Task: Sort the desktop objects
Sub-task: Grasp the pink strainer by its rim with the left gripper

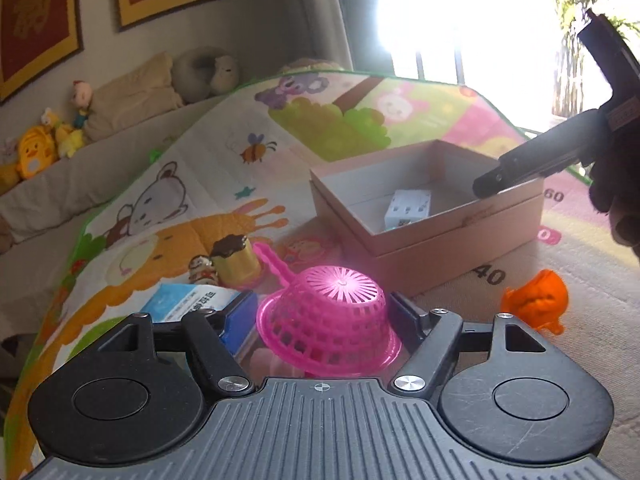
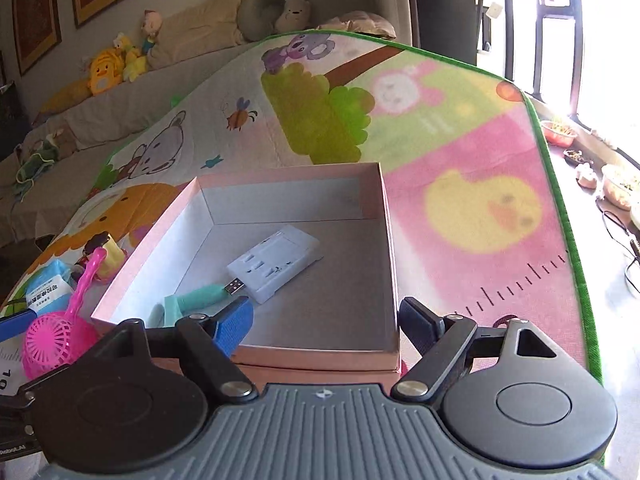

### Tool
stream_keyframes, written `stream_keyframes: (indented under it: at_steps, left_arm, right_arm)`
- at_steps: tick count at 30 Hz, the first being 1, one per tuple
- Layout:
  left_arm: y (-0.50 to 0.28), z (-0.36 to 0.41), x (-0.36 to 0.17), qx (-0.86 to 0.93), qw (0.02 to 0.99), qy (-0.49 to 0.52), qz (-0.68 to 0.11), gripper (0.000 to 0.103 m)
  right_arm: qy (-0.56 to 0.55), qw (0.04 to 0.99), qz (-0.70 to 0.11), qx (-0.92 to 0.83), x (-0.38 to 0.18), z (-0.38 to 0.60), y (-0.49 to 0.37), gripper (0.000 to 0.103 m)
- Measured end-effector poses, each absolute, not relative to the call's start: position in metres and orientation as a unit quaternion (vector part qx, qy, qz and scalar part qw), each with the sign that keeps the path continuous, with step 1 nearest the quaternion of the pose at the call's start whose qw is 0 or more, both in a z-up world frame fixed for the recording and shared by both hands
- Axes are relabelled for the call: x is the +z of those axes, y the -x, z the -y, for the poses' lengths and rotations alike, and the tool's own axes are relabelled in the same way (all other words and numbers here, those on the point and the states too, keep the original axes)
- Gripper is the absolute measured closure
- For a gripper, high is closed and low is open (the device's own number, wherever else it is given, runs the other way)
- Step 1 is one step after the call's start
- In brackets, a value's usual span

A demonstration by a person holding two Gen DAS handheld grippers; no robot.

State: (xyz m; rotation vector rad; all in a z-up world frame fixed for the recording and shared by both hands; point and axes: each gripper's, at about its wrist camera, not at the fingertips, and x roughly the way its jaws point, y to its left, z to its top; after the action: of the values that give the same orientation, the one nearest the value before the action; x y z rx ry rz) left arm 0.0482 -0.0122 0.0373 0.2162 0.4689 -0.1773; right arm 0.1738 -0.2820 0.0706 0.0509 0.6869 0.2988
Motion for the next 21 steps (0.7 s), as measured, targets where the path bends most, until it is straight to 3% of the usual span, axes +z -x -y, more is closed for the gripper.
stream_keyframes:
  at_steps: [5,10,15,17,21]
  left_arm:
    - [-0.016,-0.003,0.053,-0.173,0.955,-0.046,-0.235,0.026]
    - [0.008,0.002,0.031,-0.181,0.940,-0.067,-0.282,0.025]
    - [0.016,0.000,0.014,-0.123,0.937,-0.100,-0.313,0.009]
    - [0.015,-0.002,0.011,-0.094,0.936,-0.115,-0.320,0.008]
    - [0.013,-0.012,0.012,-0.063,0.938,-0.113,-0.323,0.007]
  right_arm:
    - [-0.020,0.932,-0.319,0.170,0.079,0.273,-0.155,0.021]
    - [-0.001,0.932,-0.311,0.185,0.085,0.275,-0.121,0.021]
    - [0.023,0.928,-0.317,0.193,0.078,0.274,-0.087,0.013]
    - [0.046,0.927,-0.314,0.201,0.074,0.267,-0.074,0.007]
    - [0.087,0.919,-0.315,0.222,0.062,0.247,-0.055,0.005]
